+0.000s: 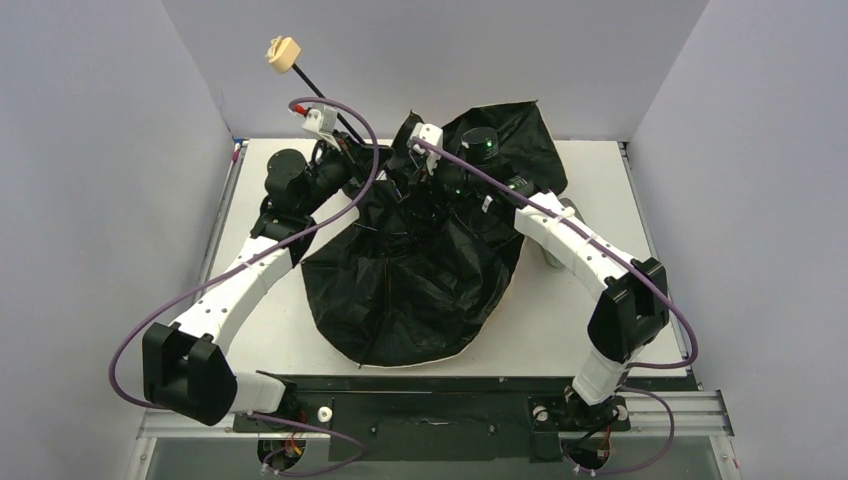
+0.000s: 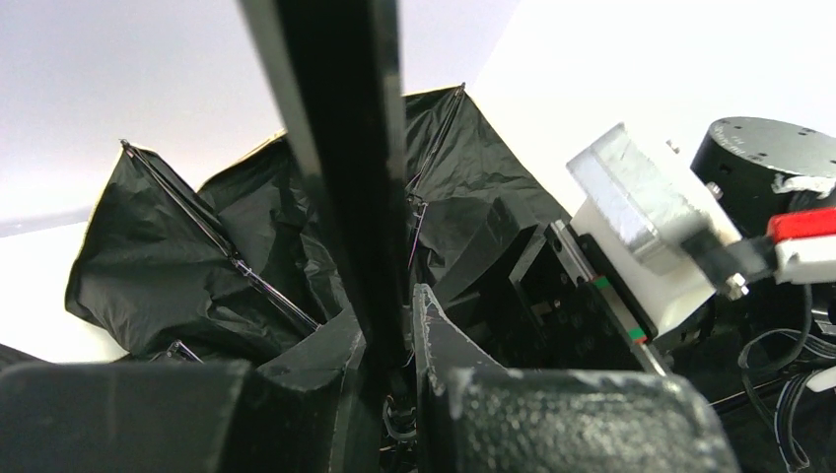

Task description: Open the umbrella

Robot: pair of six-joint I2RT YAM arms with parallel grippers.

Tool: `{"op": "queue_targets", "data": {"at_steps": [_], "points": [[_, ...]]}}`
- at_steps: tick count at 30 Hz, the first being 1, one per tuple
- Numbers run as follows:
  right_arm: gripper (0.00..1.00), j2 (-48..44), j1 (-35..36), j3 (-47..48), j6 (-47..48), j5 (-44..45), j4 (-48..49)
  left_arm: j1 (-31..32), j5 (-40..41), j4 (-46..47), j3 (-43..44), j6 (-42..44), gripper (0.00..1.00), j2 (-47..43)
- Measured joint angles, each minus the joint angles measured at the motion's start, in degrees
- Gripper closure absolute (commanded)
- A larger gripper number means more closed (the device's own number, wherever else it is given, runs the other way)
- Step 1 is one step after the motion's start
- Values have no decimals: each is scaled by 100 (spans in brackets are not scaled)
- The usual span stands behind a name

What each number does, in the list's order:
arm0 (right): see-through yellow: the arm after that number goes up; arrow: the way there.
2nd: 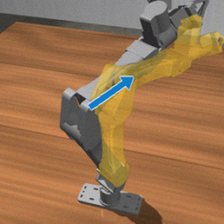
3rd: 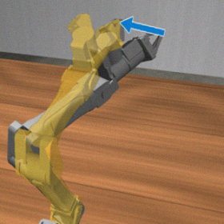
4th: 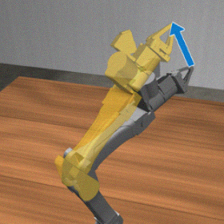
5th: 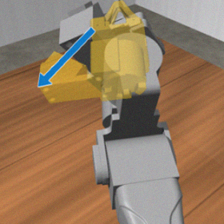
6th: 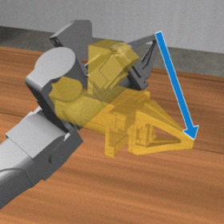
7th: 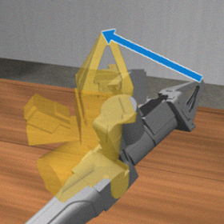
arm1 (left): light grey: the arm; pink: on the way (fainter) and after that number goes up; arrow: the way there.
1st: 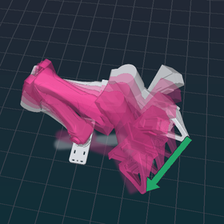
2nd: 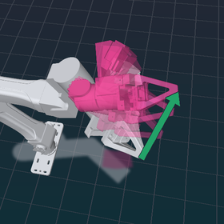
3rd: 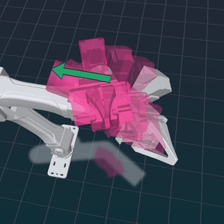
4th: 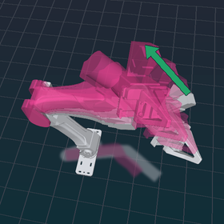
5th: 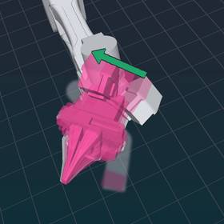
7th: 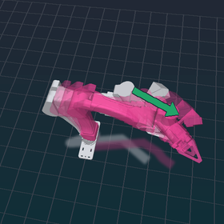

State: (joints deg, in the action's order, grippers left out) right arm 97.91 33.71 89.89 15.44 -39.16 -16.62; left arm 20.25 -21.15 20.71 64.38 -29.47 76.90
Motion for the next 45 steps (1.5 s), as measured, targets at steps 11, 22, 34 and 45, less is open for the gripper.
{"op": "queue_targets", "data": {"at_steps": [11, 22, 34, 45], "points": [[65, 0, 90, 214, -914, 229, 741, 109, 68, 11, 26, 26, 100, -7], [85, 20, 260, 439, -114, 243, 562, 151, 96, -105, 127, 81, 100, -4], [80, 103, 184, 236, 1316, 2, -11, 190, 13, -555, 157, 188, 100, 216], [73, 299, 116, 516, 1554, -254, -323, 186, -55, -610, 192, 197, 100, 284]]}}
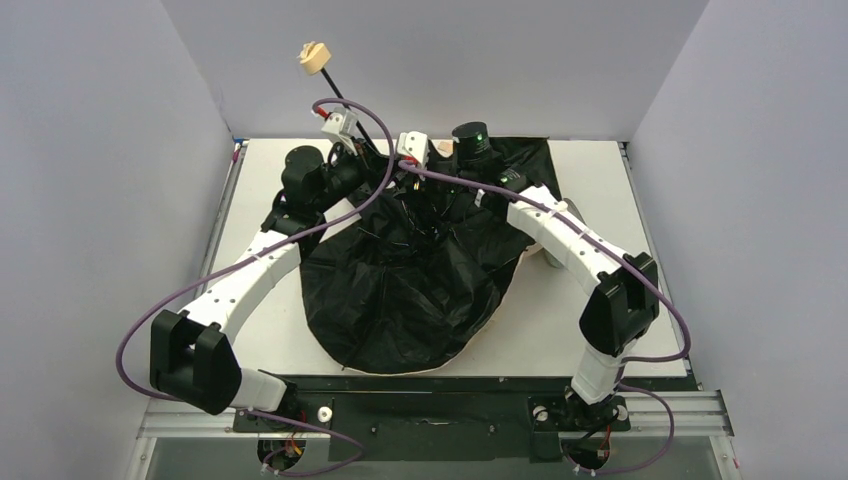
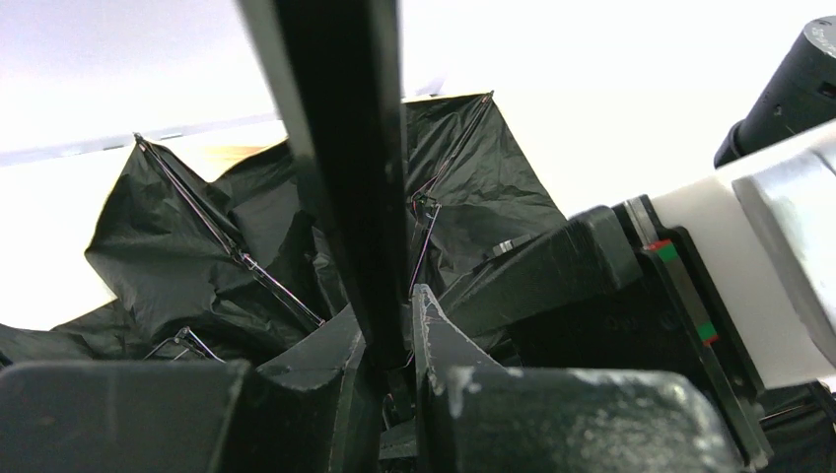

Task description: Open the umbrella

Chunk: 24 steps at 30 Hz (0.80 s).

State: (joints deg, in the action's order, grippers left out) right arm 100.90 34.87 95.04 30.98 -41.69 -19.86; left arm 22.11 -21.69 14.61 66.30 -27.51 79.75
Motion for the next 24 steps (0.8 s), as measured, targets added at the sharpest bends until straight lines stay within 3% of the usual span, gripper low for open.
{"op": "queue_targets", "data": {"at_steps": [7, 19, 24], "points": [[75, 90, -116, 76, -671, -212, -33, 2, -24, -7, 2, 11, 100, 0], [68, 109, -269, 76, -1110, -463, -422, -2, -153, -138, 2, 149, 100, 0], [80, 157, -372, 136, -1080, -634, -809, -2, -173, -153, 2, 179, 100, 0]]}}
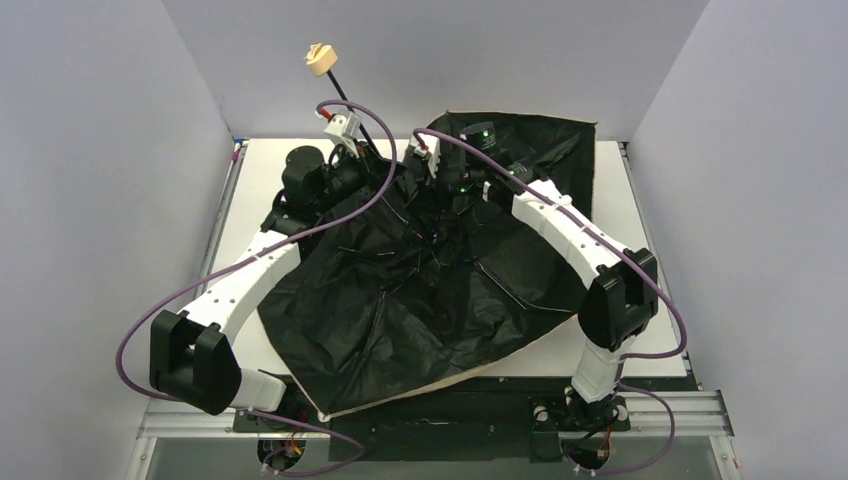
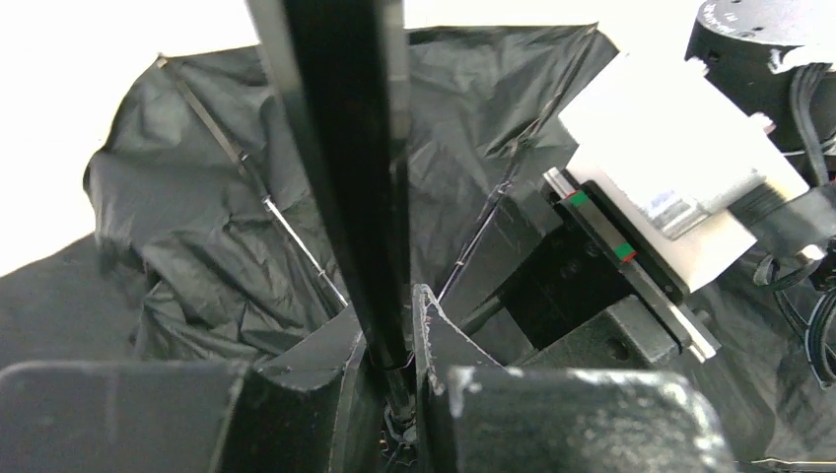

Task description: Open the umbrella

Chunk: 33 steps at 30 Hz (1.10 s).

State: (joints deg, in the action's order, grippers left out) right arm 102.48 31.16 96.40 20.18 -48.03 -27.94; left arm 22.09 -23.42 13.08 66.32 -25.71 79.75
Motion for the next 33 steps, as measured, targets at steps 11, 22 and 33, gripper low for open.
{"op": "queue_targets", "data": {"at_steps": [11, 22, 33], "points": [[69, 264, 20, 258, 11, 61, -260, -33, 28, -9, 0, 50, 100, 0], [71, 352, 114, 35, -627, 247, 457, -70, 76, 39, 0, 26, 100, 0], [98, 289, 269, -350, -424, 407, 918, -210, 153, -70, 0, 2, 100, 2]]}}
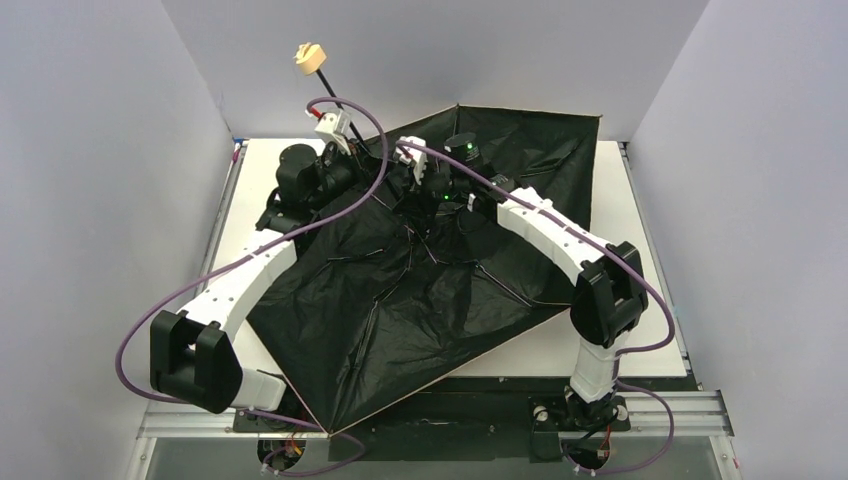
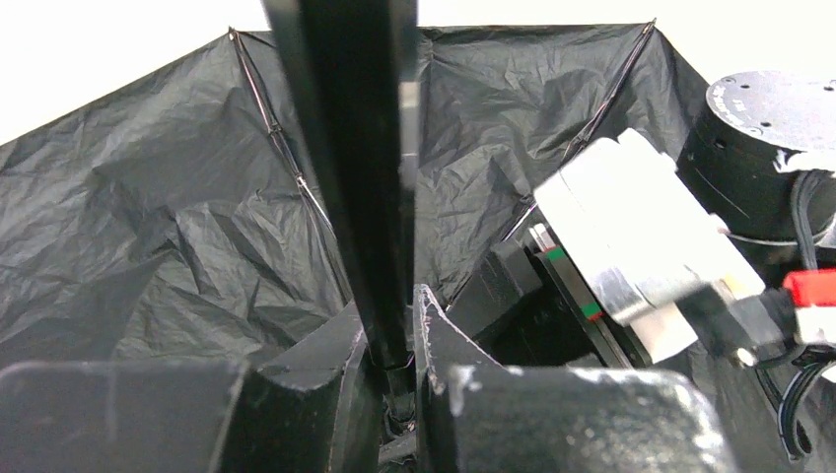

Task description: Open the umbrella

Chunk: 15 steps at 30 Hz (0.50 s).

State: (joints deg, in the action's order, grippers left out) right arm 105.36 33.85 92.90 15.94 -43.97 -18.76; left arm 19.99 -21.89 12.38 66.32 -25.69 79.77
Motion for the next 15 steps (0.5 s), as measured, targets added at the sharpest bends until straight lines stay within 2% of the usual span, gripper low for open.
{"op": "queue_targets", "data": {"at_steps": [4, 5, 7, 8, 9, 15], "points": [[100, -4, 39, 11, 284, 81, 4, -107, -92, -22, 0, -85, 100, 0], [100, -4, 39, 50, 345, 92, -35, -114, -105, 0, 0, -90, 96, 0], [100, -4, 39, 179, 474, 116, -195, -122, -157, 50, 0, -90, 70, 0], [100, -4, 39, 262, 581, 168, -310, -131, -199, 98, 0, -109, 65, -2], [100, -4, 20, 343, 752, 428, -544, -166, -278, 164, 2, -125, 53, -50], [100, 122, -645, 501, 1475, 1480, -1718, -398, -503, 673, 4, 24, 27, -1040]]}}
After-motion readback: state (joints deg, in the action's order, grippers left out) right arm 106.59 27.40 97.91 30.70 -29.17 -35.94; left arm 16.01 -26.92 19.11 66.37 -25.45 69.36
